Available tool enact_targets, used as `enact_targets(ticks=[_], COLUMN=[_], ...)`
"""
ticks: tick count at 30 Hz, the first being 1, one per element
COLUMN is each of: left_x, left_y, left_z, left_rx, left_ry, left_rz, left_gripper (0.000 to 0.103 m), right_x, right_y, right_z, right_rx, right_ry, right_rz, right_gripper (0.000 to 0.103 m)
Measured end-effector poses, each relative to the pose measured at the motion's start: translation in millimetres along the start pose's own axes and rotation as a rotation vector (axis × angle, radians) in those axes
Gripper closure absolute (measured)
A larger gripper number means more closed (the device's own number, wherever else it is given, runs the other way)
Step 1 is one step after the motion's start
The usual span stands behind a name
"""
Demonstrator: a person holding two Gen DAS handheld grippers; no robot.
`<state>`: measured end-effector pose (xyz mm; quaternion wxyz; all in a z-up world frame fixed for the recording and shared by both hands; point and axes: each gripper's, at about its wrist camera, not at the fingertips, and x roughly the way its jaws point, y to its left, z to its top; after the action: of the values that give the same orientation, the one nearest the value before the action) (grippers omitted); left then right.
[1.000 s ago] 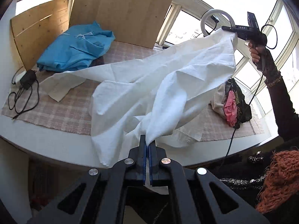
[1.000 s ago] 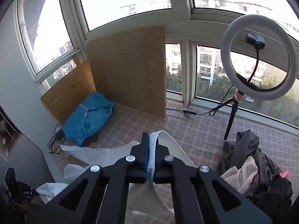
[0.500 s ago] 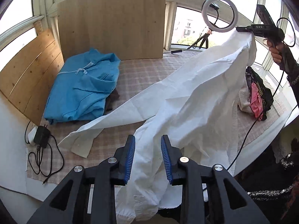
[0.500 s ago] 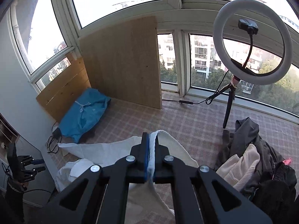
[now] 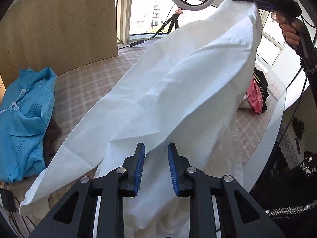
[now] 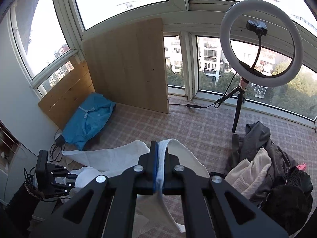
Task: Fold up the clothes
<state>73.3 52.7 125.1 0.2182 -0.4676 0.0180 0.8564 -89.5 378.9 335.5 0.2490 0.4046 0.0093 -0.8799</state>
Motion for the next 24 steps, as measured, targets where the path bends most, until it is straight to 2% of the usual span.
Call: enact_targets(ticks=[4,7,9,11,14,16,19,24], left_x=[-24,-57,-85,-119,-162,-175,-157,-55], left_y=[-14,-31,-44,-51,-56,-54,-40,-14], left_z=[-14,-32,-44,-49,-44,-31,4,72], left_rx=[-0.05,-0.069,-0.077,-0.117,-0.128,-0.08,0.01,0.157], left_ry=[-0.052,-0.089,-0.121,-0.159,-0.198,-0.184,-0.101,0.054], left_rz=[-0.044,-0.041,-0.001,0.049,0.139,0.203,0.26,0.233], left_gripper=[0.103,0.103,0.103,0.103,0.103,0.103,0.103,0.103], right_x=[4,7,9,11,6,-1,-22,-59], right_y=[-10,-21,-28,-31,-18,-9,-8,-21], right_z=[-7,-19,-33,-52,-82,-97,-108,-125], right_rx=[-0.002,0.013,0.033,0.064,0.056,0.043,0.056,0.093], right_ry=[0.001,0.0,0.002,0.012,-0.004,-0.03,-0.087,-0.153], right_rz=[-0.021,-0.026,-0.025,0.016,0.047,0.048,0.04,-0.066], right_gripper=[0.1,0.1,0.1,0.1,0.1,0.1,0.1,0.1])
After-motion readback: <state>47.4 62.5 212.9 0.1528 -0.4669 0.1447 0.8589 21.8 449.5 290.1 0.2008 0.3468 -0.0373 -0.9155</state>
